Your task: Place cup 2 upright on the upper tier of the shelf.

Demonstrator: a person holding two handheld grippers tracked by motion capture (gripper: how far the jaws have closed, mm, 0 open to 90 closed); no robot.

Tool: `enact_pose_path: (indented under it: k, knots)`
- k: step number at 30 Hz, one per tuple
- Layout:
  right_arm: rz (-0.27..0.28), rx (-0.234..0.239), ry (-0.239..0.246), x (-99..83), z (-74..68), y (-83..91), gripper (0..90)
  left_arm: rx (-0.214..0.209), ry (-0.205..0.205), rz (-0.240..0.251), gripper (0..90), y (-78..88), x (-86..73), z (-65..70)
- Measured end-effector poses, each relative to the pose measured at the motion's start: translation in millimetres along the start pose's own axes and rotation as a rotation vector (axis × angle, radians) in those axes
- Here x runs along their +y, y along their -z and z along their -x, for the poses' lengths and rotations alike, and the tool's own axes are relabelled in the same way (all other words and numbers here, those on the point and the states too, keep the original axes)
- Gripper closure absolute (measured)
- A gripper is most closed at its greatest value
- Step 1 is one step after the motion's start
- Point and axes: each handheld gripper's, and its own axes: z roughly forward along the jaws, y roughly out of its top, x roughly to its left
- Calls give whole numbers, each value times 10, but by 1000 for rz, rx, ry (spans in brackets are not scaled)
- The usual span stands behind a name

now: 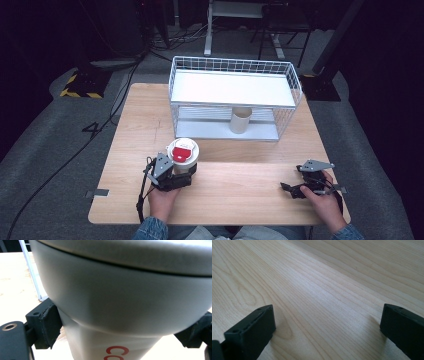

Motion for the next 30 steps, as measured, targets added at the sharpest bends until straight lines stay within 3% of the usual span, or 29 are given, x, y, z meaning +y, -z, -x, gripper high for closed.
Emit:
enact_pose_path:
  k: [14, 30]
  knots:
    - [0, 0, 0, 0, 0, 0, 1, 15, -38, -10, 127, 7, -3, 13]
    - [-1, -3, -2, 6, 0, -5, 1, 12, -34, -41, 132, 31, 32, -1]
